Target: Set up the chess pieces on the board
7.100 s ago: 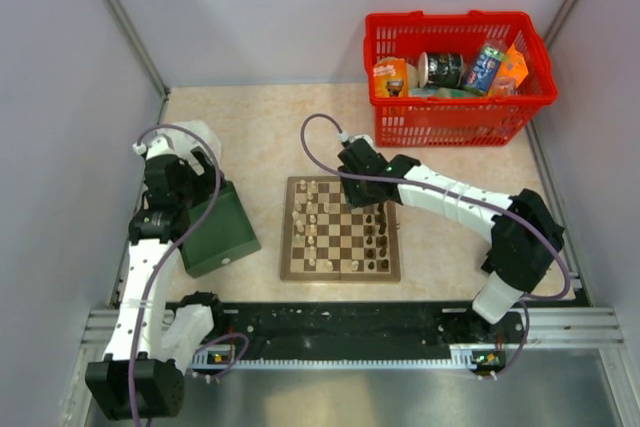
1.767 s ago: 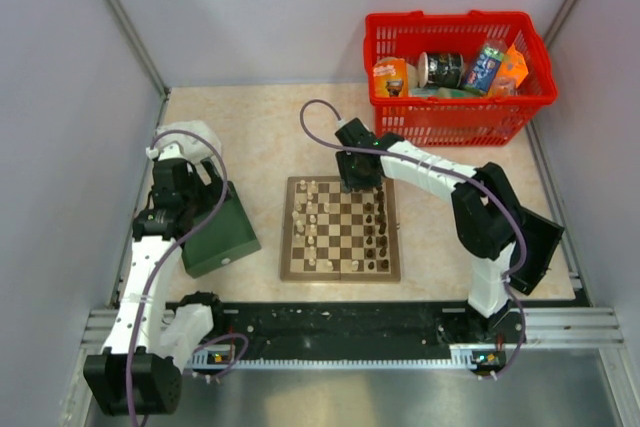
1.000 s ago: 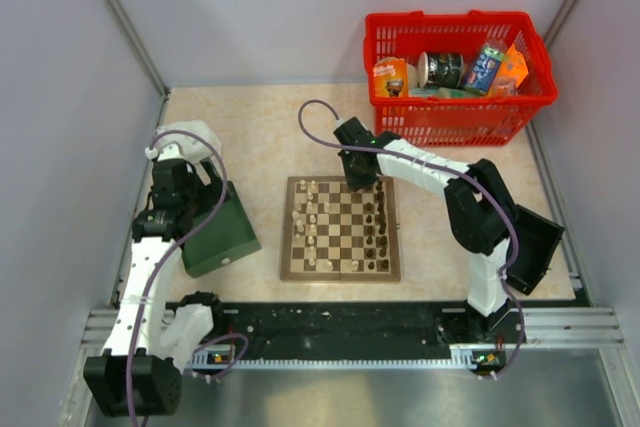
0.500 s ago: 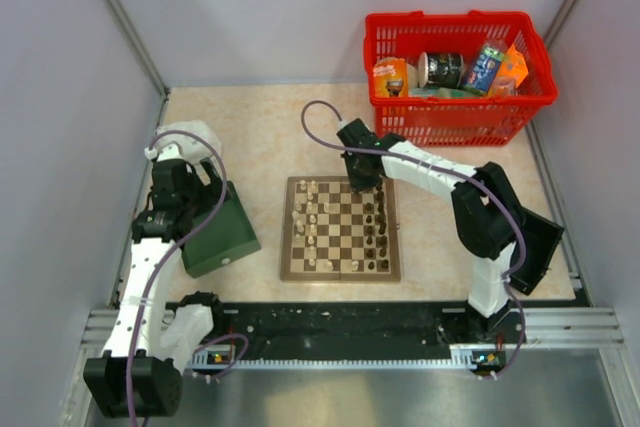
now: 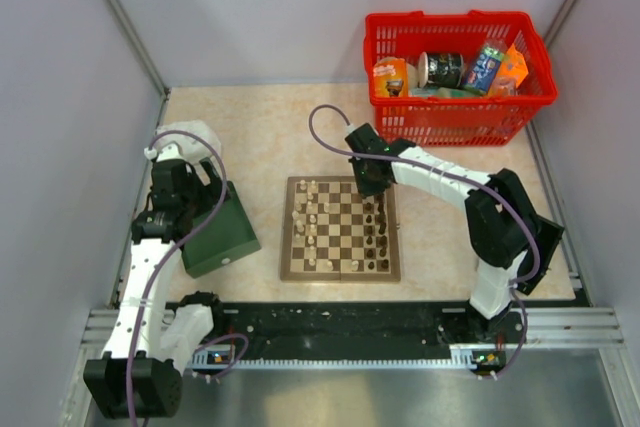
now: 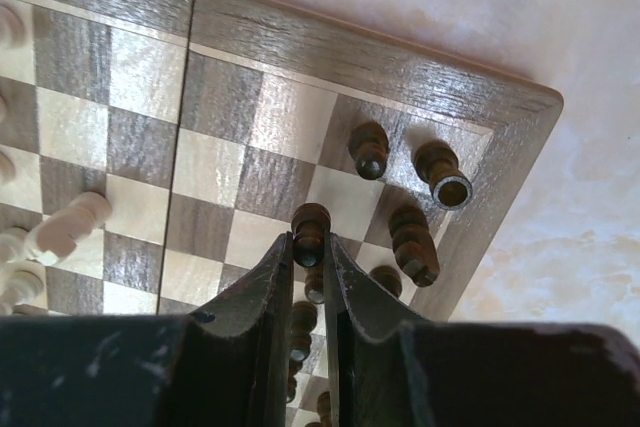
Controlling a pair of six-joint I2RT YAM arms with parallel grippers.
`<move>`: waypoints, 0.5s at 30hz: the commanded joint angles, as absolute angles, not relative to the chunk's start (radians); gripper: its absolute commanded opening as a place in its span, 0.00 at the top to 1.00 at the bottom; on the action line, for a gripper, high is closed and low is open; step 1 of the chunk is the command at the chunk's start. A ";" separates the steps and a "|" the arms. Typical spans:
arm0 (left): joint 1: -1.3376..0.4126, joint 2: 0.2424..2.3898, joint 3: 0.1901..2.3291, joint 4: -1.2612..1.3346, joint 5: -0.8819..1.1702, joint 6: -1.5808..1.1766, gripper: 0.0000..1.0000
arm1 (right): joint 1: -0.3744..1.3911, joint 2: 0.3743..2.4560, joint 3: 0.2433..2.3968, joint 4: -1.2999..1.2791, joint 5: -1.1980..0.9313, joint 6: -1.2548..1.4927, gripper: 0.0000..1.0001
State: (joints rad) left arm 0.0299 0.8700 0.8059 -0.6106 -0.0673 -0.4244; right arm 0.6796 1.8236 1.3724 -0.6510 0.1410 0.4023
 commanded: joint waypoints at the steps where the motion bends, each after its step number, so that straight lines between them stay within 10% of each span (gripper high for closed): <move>1: 0.026 0.845 0.816 -0.612 -0.057 -0.431 0.02 | 0.658 1.767 1.355 -0.634 0.164 0.402 0.85; 15: 0.028 0.865 0.815 -0.601 -0.041 -0.443 0.02 | 0.646 1.770 1.331 -0.623 0.156 0.405 0.81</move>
State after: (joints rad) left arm 0.0299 0.8646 0.8059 -0.6140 -0.0513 -0.4358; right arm 0.6559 1.8194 1.3407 -0.6468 0.1452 0.4026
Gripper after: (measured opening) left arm 0.983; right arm 0.176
